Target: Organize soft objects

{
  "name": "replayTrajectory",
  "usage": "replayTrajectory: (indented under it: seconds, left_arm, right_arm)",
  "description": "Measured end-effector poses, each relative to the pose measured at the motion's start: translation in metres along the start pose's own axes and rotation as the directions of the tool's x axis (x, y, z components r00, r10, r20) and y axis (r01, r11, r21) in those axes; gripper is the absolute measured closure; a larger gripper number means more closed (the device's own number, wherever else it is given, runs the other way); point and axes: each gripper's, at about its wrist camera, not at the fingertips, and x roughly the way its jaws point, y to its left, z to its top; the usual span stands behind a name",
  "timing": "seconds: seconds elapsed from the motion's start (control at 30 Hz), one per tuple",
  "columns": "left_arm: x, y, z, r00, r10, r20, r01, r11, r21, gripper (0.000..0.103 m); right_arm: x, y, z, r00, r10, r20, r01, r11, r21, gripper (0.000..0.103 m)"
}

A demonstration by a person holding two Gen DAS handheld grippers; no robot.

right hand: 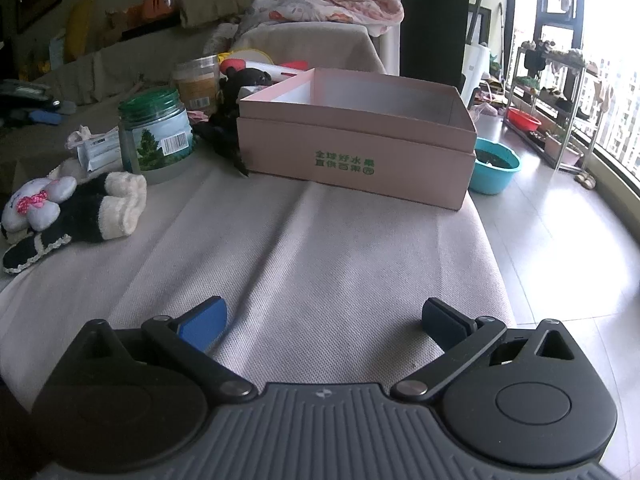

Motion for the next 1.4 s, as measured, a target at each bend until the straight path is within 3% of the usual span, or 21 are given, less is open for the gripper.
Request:
replayTrajectory:
  seconds: [0.17, 0.23, 0.33, 0.4, 0.47, 0.57, 0.7, 0.83, 1.0, 1.1, 1.13, 1.2, 1.3, 1.4]
  left_arm:
    - [0.054, 0.029, 0.008, 0.995, 0.005, -0.098, -0.016, 0.993, -0.115, 0.051]
    - [0.063, 0.026, 0.005, 0.995, -0.033, -0.092, 0.021, 0.992, -0.124, 0.051]
    - [0.063, 0.01, 0.004, 0.99, -0.134, -0.05, 0.131, 0.99, -0.052, 0.05]
    - [0.065, -0.005, 0.006, 0.985, -0.159, -0.063, 0.161, 0.986, 0.04, 0.05]
    - [0.079, -0.015, 0.007, 0.977, -0.167, -0.135, 0.179, 0.98, 0.087, 0.05]
    - [0.095, -0.029, 0.001, 0.95, -0.197, -0.243, 0.235, 0.962, 0.136, 0.032]
    - [0.09, -0.058, -0.01, 0.945, -0.183, -0.272, 0.264, 0.915, 0.304, 0.026]
    - [0.087, -0.069, -0.022, 0.905, -0.264, -0.332, 0.364, 0.886, 0.287, 0.02]
    - [0.086, -0.081, -0.026, 0.91, -0.242, -0.338, 0.346, 0.891, 0.294, 0.02]
    - [0.08, -0.091, -0.027, 0.911, -0.203, -0.358, 0.335, 0.871, 0.359, 0.02]
    - [0.08, -0.093, -0.028, 0.907, -0.194, -0.375, 0.34, 0.862, 0.377, 0.02]
    - [0.072, -0.096, -0.035, 0.913, -0.156, -0.376, 0.324, 0.838, 0.439, 0.02]
    - [0.059, -0.088, -0.041, 0.92, -0.131, -0.368, 0.289, 0.864, 0.413, 0.021]
    - [0.044, -0.071, -0.049, 0.936, -0.098, -0.338, 0.226, 0.903, 0.366, 0.021]
  right_arm:
    - [-0.002, 0.002, -0.001, 1.0, -0.012, -0.001, 0.012, 1.0, 0.016, 0.0]
    - [-0.002, 0.004, -0.001, 1.0, -0.009, -0.005, 0.009, 1.0, 0.012, 0.0]
    - [-0.003, 0.003, -0.003, 1.0, 0.006, 0.004, -0.006, 1.0, -0.003, 0.0]
    - [-0.002, 0.004, -0.002, 1.0, 0.01, 0.003, -0.01, 1.0, -0.007, 0.0]
    - [-0.001, 0.005, -0.002, 1.0, 0.009, 0.002, -0.009, 1.0, -0.008, 0.0]
    - [-0.002, 0.005, -0.003, 1.0, 0.008, 0.007, -0.008, 1.0, -0.006, 0.0]
    - [-0.001, 0.005, -0.004, 1.0, 0.008, 0.011, -0.008, 1.0, -0.006, 0.0]
    - [-0.001, 0.005, -0.004, 1.0, 0.009, 0.014, -0.009, 1.0, -0.007, 0.0]
    - [-0.001, 0.005, -0.005, 1.0, 0.016, 0.019, -0.016, 1.0, -0.013, 0.0]
    - [0.0, 0.005, -0.002, 1.0, 0.02, 0.01, -0.02, 1.0, -0.016, 0.0]
    - [0.001, 0.005, 0.002, 1.0, 0.019, -0.009, -0.019, 1.0, -0.019, 0.0]
    - [0.003, 0.009, 0.012, 0.998, 0.032, -0.052, -0.034, 0.999, -0.03, 0.0]
    - [-0.004, 0.026, 0.026, 0.997, 0.075, -0.009, -0.076, 0.994, -0.085, 0.0]
    - [-0.012, 0.059, 0.045, 0.981, 0.19, 0.034, -0.182, 0.969, -0.167, 0.0]
